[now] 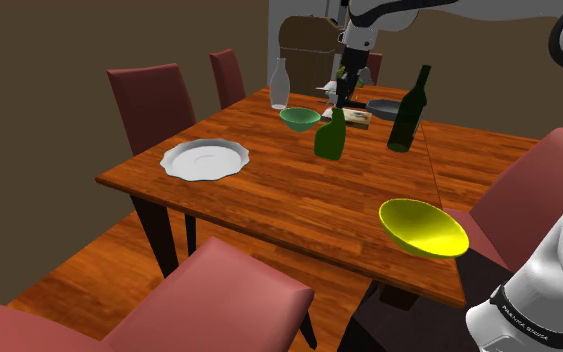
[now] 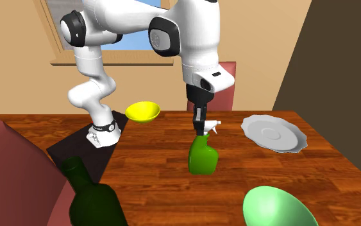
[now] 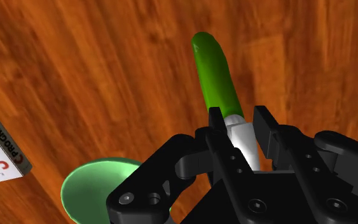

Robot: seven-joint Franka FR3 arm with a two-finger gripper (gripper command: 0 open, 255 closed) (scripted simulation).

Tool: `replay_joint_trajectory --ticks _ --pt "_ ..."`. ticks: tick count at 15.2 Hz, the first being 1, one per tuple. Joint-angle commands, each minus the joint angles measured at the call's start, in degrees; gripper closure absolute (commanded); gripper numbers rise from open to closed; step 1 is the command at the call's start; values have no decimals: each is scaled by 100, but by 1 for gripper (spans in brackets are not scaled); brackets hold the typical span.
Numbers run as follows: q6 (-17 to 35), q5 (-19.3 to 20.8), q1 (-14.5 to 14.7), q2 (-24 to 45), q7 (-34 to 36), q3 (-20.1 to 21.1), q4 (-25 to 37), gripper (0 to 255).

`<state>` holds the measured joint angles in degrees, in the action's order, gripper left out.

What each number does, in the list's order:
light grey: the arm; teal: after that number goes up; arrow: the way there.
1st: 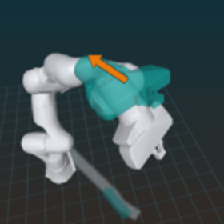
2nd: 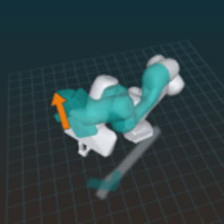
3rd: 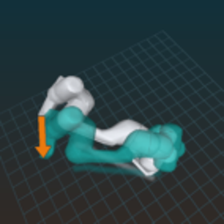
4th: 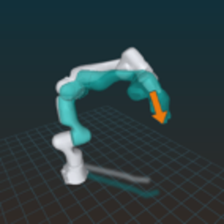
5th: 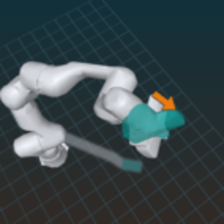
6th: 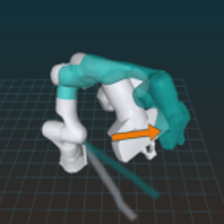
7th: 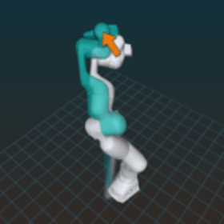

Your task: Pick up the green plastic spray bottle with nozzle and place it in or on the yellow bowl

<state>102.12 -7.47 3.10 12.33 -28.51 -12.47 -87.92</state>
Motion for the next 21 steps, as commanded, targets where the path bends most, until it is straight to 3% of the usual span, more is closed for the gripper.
replay_joint_trajectory --ticks 1,11,21 --pt "0 0 0 2 0 0 0 255" --pt "-733 -12 -39 100 48 -12 830 255" --pt "-1657 -84 -131 412 91 -26 2061 255"
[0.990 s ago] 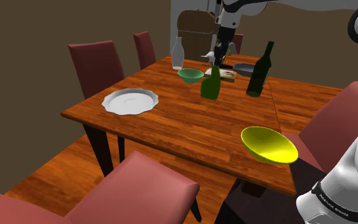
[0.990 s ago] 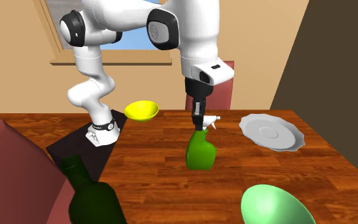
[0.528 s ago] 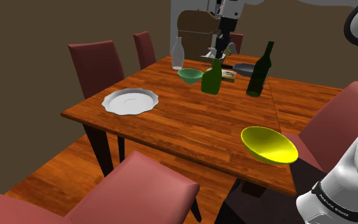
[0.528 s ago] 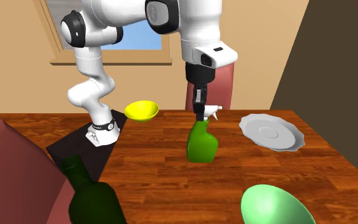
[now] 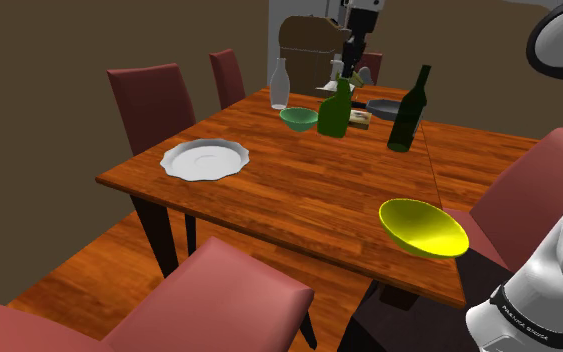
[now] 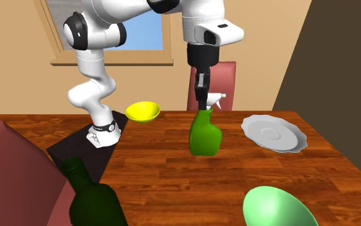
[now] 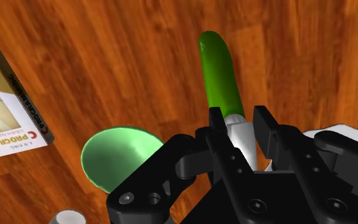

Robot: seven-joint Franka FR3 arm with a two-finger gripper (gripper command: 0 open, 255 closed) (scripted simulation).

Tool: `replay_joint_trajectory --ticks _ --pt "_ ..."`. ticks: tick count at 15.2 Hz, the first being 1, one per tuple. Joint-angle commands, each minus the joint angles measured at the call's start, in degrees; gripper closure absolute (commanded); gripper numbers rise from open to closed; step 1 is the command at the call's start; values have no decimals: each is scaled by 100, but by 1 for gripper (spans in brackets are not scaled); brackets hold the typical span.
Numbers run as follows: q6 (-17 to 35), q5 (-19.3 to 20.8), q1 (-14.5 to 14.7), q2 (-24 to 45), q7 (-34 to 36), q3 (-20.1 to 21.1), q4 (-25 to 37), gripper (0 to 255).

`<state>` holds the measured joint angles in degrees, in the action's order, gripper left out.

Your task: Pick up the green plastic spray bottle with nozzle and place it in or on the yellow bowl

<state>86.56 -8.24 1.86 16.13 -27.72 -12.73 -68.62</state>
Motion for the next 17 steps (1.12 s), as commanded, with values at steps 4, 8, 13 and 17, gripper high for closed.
replay_joint_trajectory --ticks 4,8,13,17 --pt "-534 -65 -72 250 30 -3 779 255" --pt "-1044 -151 -173 570 55 -1 1606 255" --pt "-863 56 93 -321 184 0 559 255" --pt "-653 316 352 -1392 429 97 -677 255"
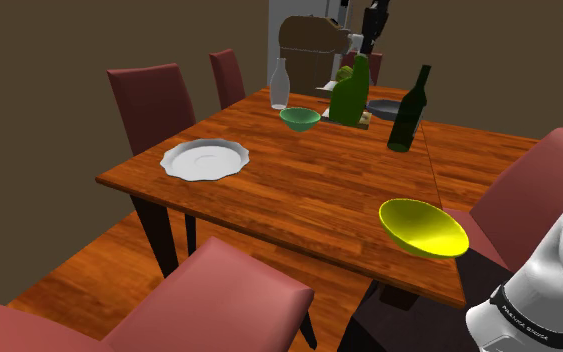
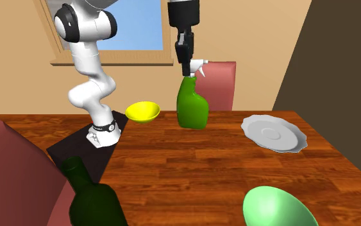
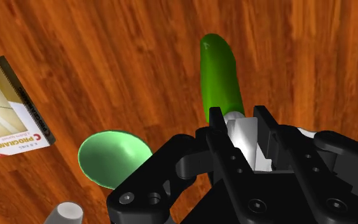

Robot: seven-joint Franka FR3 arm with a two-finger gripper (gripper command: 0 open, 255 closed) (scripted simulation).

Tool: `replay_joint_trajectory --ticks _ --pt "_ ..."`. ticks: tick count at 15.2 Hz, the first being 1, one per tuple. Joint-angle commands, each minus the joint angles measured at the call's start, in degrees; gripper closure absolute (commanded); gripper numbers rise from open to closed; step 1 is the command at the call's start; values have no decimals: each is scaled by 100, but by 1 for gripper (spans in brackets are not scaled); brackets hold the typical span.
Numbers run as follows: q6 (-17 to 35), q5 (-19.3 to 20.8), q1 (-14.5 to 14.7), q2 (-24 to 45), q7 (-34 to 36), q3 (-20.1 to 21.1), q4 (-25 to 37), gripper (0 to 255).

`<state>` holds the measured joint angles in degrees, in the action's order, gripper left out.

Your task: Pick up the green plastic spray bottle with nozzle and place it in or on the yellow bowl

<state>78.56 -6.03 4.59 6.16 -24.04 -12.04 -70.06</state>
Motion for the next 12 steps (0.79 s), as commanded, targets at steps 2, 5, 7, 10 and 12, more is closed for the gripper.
replay_joint_trajectory --ticks 2,5,7,10,12 --pt "175 196 163 -862 200 106 -1008 255" --pt "149 310 254 -1509 416 243 -1605 255" --pt "95 361 299 -1912 563 344 -1940 255" --pt "-33 404 351 -2478 784 503 -2363 255" --pt "-146 410 379 -2833 932 614 -2597 255"
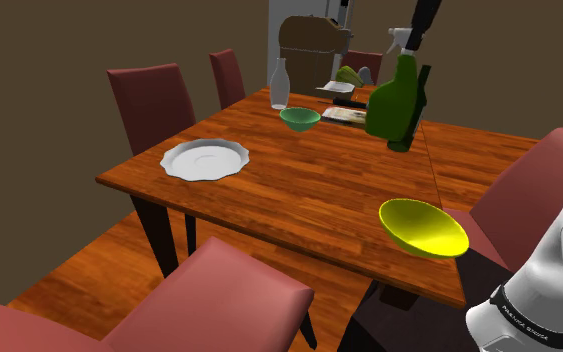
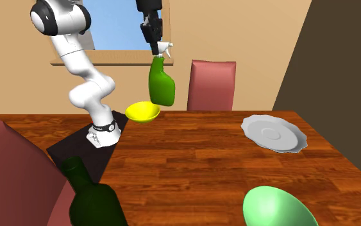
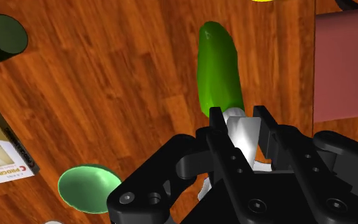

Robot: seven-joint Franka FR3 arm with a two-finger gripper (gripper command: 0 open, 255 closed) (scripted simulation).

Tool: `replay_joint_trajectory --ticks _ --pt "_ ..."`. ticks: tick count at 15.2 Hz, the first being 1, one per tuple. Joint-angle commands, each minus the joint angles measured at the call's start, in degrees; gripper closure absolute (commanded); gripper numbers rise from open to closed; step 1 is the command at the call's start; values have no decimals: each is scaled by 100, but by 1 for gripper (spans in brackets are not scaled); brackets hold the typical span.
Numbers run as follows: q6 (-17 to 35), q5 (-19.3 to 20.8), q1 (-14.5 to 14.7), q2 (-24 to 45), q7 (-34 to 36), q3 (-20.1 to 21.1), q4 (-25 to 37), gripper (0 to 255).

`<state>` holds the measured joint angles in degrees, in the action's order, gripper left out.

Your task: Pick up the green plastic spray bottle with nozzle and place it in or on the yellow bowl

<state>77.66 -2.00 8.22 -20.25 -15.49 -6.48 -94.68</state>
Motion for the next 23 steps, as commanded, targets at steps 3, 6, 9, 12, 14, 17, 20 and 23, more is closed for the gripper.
replay_joint_trajectory --ticks 3,6,9,12,14,17,20,23 --pt "-261 -15 50 -693 300 228 -420 255" --pt "-502 -72 81 -1157 526 404 -632 255" --pt "-773 -160 111 -1582 757 582 -774 255" --pt "-1070 -279 136 -1968 997 765 -847 255" --pt "-1279 -375 151 -2202 1163 888 -859 255" --pt "-1240 -424 155 -2426 1223 948 -1117 255" --pt "-1040 -426 155 -2606 1202 953 -1497 255" --pt "-846 -429 155 -2777 1182 959 -1863 255"
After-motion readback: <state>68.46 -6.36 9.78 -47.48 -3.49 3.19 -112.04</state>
